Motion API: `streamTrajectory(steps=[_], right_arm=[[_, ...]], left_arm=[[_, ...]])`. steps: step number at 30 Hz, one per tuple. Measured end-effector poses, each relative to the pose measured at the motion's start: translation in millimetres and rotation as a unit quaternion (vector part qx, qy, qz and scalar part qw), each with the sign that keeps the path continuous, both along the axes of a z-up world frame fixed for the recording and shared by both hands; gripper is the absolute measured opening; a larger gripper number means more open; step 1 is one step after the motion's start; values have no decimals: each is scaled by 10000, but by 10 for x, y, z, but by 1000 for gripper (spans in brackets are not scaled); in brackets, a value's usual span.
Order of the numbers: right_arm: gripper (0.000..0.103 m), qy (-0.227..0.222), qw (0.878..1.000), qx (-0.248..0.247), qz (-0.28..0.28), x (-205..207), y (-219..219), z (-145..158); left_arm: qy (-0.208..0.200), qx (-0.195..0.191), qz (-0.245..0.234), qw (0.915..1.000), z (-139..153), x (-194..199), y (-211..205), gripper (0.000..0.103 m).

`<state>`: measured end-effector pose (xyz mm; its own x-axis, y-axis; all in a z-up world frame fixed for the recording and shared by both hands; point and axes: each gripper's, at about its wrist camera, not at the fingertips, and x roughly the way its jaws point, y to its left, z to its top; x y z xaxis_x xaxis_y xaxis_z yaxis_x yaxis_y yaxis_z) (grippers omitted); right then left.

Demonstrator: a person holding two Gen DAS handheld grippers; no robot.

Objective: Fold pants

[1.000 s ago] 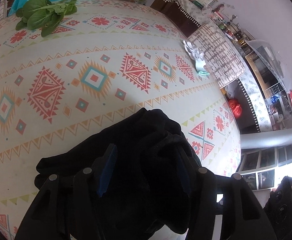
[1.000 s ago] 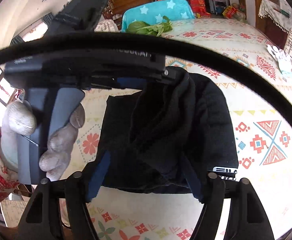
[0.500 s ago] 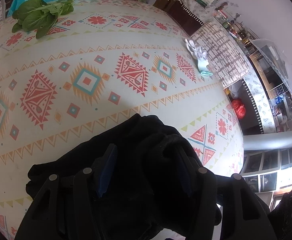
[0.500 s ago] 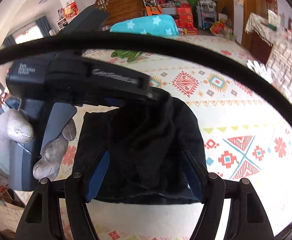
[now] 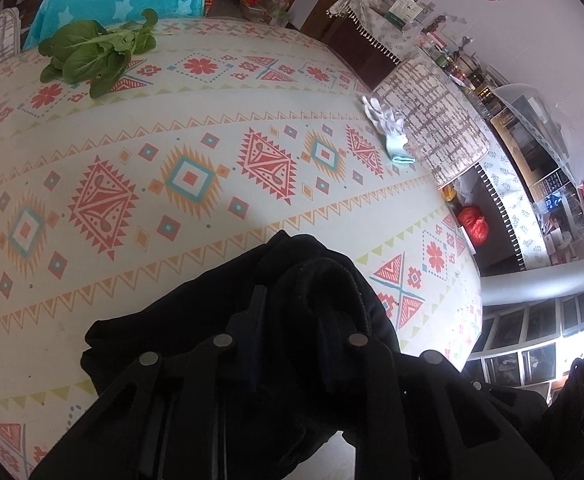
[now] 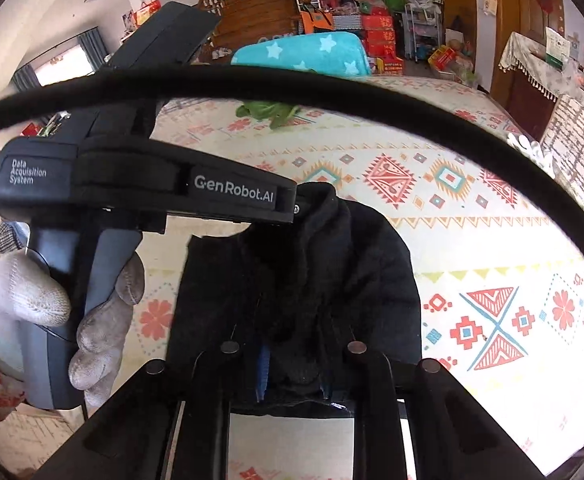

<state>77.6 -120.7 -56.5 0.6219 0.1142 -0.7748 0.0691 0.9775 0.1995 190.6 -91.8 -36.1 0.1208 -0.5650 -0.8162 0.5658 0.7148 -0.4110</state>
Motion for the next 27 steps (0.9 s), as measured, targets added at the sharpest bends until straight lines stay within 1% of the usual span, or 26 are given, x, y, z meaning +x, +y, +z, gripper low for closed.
streamTrajectory(steps=[4, 7, 12, 18, 23, 25, 27], right_arm=[[20, -71, 9997, 59, 240, 33, 175, 91], [20, -73, 9989, 153, 432, 75, 314, 116], [20, 33, 9974, 246, 682, 162, 598, 79], [21, 320, 9952, 296, 874, 304, 854, -131], [21, 613, 9934, 444, 860, 461, 931, -382], [24, 685, 9928, 455, 871, 499, 987, -495], [26, 729, 9926, 504, 829, 520, 996, -576]], left_arm=[[11, -136, 157, 9998, 70, 14, 254, 21], [64, -206, 312, 9993, 71, 41, 476, 21], [188, -217, 548, 9981, -61, 70, 807, 21], [355, -206, 735, 9965, -315, 117, 1080, 21], [500, -222, 775, 9955, -474, 158, 1205, 27], [584, -236, 760, 9951, -511, 175, 1255, 30], [689, -317, 755, 9943, -536, 194, 1324, 31]])
